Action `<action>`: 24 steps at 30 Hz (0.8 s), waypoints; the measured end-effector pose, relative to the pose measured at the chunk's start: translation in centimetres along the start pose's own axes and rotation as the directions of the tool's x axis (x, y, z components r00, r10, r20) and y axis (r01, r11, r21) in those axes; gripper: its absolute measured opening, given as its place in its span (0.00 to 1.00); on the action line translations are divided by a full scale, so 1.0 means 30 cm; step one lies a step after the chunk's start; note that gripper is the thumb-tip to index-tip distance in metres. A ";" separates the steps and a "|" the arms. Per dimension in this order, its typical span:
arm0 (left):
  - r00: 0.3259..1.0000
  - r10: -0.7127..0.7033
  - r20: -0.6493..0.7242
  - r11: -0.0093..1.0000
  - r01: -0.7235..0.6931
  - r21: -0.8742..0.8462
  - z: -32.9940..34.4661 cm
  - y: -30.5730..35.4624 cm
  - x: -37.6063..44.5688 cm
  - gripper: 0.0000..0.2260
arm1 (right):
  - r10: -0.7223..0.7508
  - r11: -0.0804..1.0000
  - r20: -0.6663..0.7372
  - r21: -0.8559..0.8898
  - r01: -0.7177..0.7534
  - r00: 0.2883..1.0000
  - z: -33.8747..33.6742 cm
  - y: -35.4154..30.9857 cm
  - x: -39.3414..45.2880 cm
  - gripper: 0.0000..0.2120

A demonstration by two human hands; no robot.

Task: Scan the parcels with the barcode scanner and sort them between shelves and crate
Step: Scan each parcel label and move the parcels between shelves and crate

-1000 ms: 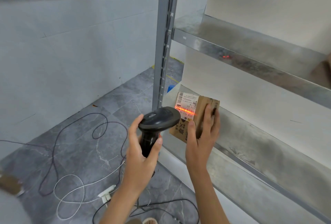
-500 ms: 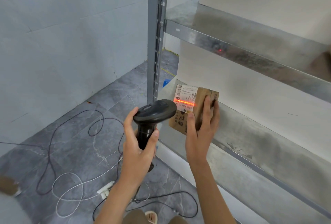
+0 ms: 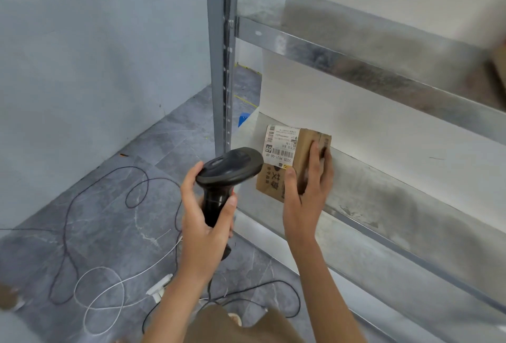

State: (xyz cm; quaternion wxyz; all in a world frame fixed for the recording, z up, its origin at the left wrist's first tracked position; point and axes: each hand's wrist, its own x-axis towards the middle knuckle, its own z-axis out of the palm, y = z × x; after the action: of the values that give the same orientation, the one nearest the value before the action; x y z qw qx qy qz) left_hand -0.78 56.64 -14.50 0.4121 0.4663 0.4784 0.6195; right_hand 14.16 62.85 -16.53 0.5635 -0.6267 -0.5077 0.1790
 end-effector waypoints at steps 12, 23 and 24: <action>0.940 -0.020 0.341 0.999 0.029 -0.022 0.084 -0.067 0.139 0.28 | 0.158 0.964 -0.239 -0.171 -0.202 0.958 -0.226 0.087 -0.019 0.28; 0.735 -0.002 0.678 1.000 0.014 -0.013 0.402 -0.103 0.022 0.27 | 0.268 0.916 -0.492 -0.135 -0.377 0.828 -0.546 0.159 -0.182 0.27; 0.708 0.000 0.706 1.000 0.010 -0.010 0.438 -0.098 -0.006 0.27 | 0.283 0.911 -0.520 -0.118 -0.396 0.806 -0.585 0.157 -0.212 0.27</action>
State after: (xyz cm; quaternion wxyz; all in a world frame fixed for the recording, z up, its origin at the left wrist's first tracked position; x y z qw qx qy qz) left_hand 12.24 59.79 -15.99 0.5685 0.6636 0.2819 0.3962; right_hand 27.51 49.03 -17.64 0.5591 -0.7908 -0.2429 0.0543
